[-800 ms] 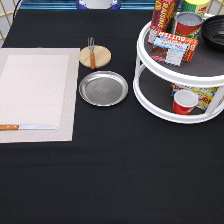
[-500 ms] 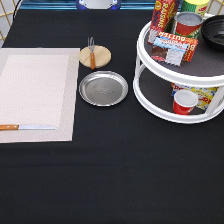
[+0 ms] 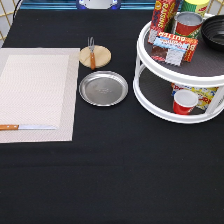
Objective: Arrange plate and fork
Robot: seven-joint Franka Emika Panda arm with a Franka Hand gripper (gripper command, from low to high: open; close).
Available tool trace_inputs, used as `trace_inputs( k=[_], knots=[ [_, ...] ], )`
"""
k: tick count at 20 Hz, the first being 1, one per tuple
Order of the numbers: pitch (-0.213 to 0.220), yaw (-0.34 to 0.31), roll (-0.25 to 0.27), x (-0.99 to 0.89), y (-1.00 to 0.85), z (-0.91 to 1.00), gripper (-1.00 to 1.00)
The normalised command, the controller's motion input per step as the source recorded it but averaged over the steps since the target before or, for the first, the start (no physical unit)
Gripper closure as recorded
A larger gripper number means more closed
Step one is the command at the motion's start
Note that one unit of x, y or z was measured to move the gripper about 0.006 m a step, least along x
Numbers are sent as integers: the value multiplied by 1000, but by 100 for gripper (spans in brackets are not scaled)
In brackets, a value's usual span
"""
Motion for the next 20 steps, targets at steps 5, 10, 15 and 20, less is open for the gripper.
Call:
trace_inputs(
  k=[5,10,15,20],
  knots=[
    [17,40,73,736,-247,-65,-100],
    [0,52,75,650,-115,-222,-100],
    [0,16,112,645,-125,-287,-100],
    [0,-4,176,510,-231,-363,-100]
  ],
)
